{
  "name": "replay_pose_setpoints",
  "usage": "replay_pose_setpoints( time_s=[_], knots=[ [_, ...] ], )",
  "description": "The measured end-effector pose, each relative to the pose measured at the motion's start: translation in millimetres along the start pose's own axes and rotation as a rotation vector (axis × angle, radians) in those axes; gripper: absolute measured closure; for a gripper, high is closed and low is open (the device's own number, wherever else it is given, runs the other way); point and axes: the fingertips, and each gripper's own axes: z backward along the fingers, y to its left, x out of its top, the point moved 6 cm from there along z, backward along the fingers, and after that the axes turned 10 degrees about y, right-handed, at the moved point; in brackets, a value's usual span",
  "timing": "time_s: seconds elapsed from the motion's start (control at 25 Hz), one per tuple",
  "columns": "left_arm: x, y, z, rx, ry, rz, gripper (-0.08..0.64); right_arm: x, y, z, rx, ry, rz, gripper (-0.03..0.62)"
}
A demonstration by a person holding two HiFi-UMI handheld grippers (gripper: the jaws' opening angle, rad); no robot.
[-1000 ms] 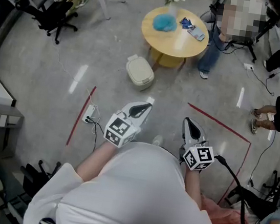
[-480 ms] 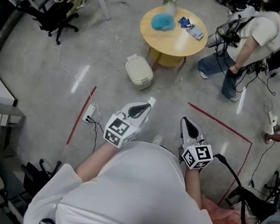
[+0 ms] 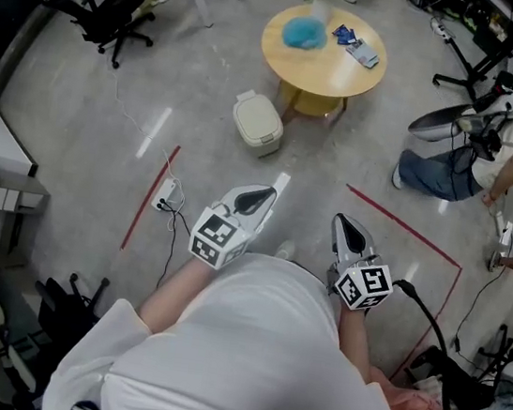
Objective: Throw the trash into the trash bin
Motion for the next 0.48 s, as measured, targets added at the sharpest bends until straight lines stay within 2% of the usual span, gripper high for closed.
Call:
replay_pose_setpoints(
  time_s=[0.2,0.48],
  knots=[
    [-8.6,-16.9,-8.6,0.033,0.006,0.027,0.554,-9.7,-14.2,10.9,0.041,0.028,0.020,0.592],
    [-16.0,-28.6,-16.3,0.059,0.007,0.043,0.555,-19.8,-31.4,17.3,0.043,0.059,0.019,0.592]
  ],
)
